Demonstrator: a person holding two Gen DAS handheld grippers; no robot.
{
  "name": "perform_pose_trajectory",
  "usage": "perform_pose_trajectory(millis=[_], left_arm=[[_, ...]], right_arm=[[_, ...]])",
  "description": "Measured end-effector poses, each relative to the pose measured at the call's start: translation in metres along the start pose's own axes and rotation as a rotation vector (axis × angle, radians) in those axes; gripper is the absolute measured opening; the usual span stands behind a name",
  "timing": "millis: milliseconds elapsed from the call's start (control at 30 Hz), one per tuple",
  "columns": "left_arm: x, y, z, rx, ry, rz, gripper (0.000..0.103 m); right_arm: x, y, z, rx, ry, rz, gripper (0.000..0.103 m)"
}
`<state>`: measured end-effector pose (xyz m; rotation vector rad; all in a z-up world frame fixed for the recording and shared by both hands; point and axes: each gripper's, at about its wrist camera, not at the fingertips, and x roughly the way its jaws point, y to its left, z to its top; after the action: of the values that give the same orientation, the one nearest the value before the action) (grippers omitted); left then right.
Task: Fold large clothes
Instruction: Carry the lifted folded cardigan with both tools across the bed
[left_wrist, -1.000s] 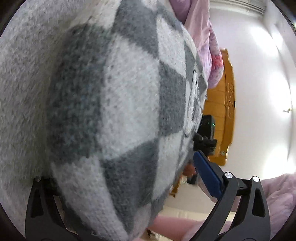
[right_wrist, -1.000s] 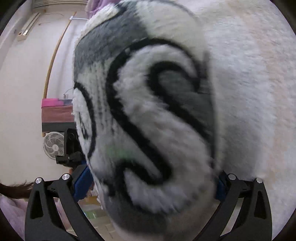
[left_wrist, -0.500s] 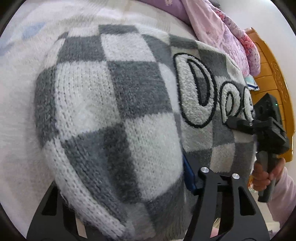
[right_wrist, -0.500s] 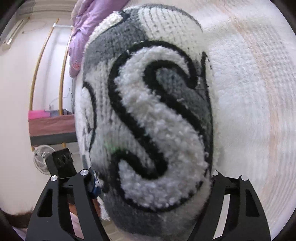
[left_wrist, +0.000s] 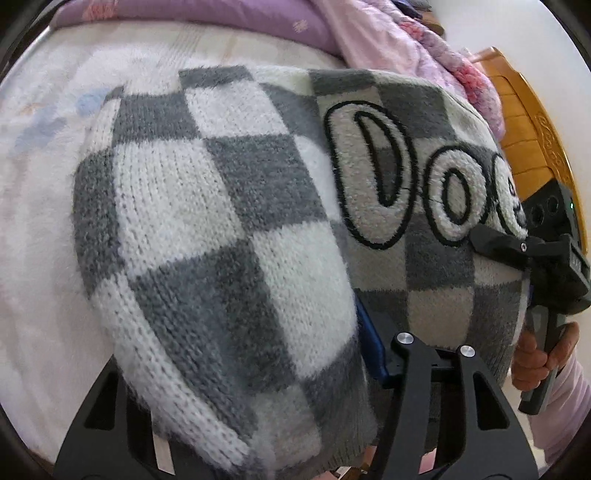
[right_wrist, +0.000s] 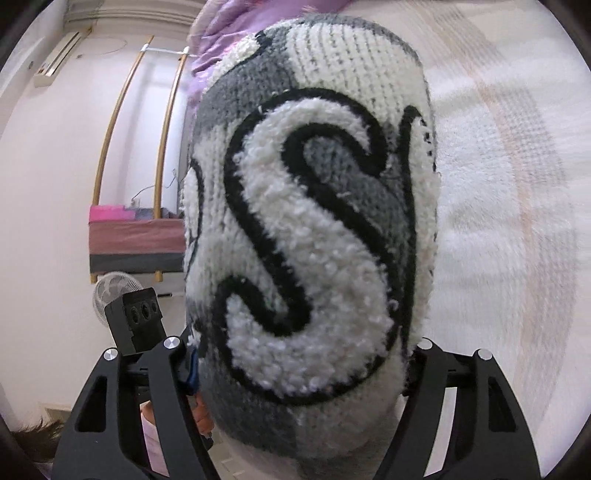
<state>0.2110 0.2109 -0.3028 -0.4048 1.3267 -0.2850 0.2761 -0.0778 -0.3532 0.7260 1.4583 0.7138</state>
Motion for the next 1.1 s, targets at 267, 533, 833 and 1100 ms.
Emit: perform_pose_trajectory(millis=[267, 533, 833, 1100], left_arm=[[-0.08, -0.102, -0.052, 0.024, -0.038, 0.03, 0.049], [-0.098, -0.177, -0.103, -0.083, -0.117, 0.02, 0.046], [-0.1, -0.273, -0.122, 0.072, -0.129, 0.023, 0.045], [-0.077, -0.353, -0.123, 0.288, -0.052, -0.034, 0.045]], right_arm=[[-0.091, 0.043, -0.038, -0.091, 0.031, 0.035, 0.067], [-0.18, 0.012, -0.069, -0.073, 0.048, 0.13, 0.064], [-0.272, -0.018, -0.095, -0.06, -0.08, 0.132, 0.064], [-0.354, -0.055, -0.138, 0.054, -0.282, 0.101, 0.064]])
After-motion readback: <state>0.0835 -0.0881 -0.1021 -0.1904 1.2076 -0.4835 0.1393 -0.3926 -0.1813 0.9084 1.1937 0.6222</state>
